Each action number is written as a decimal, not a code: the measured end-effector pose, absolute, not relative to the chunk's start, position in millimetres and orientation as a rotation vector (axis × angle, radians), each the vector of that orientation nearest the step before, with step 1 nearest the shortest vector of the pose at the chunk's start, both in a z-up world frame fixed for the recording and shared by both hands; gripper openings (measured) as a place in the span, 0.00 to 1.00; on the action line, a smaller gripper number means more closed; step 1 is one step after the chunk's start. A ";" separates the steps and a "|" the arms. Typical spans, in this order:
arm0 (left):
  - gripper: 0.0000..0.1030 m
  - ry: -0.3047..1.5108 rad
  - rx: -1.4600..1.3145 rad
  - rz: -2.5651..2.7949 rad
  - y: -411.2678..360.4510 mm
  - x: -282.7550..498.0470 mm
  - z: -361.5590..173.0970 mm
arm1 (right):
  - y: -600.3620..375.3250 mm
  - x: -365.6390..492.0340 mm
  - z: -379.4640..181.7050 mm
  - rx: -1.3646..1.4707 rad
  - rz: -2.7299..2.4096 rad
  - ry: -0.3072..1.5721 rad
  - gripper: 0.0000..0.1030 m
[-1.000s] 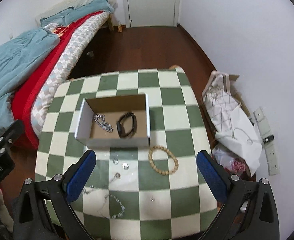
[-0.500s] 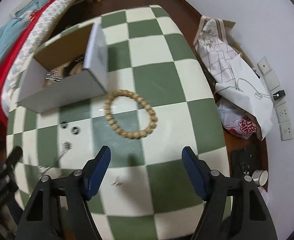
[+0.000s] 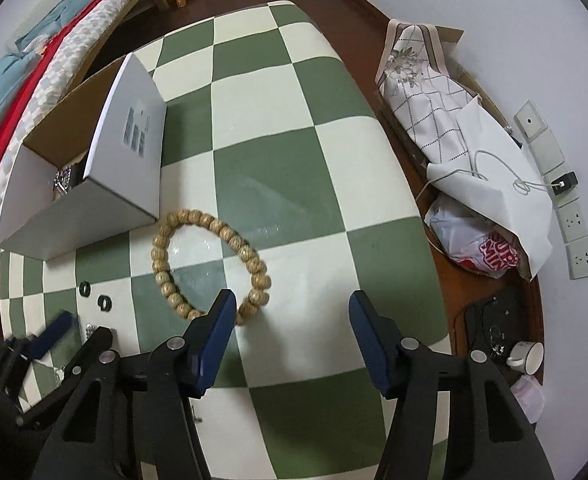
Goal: Organize jewelry
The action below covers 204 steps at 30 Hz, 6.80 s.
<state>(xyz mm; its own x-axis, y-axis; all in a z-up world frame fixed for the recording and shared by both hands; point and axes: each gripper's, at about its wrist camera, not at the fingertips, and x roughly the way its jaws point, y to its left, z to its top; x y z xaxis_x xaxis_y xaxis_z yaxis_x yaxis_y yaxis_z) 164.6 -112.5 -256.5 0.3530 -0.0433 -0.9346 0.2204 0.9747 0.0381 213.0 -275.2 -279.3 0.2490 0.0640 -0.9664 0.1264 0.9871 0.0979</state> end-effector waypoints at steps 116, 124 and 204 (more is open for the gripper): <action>1.00 0.961 0.034 0.163 22.9 195.6 -111.5 | -160.2 251.2 -154.0 -0.037 0.059 1.161 1.00; 1.00 0.887 0.025 0.153 20.6 158.8 -77.4 | -159.2 215.4 -106.8 -0.038 0.055 1.053 1.00; 0.00 1.178 -0.065 -0.193 -21.7 90.7 -220.9 | -237.2 118.3 -244.3 0.274 0.038 1.137 0.09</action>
<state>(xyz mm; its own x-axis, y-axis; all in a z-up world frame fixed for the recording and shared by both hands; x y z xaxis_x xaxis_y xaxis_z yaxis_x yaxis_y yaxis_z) 90.7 -21.7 -220.9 0.3688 -0.1836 -0.9112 0.1161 0.9817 -0.1509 118.3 -237.2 -244.3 0.4235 0.1690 -0.8900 0.1086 0.9659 0.2351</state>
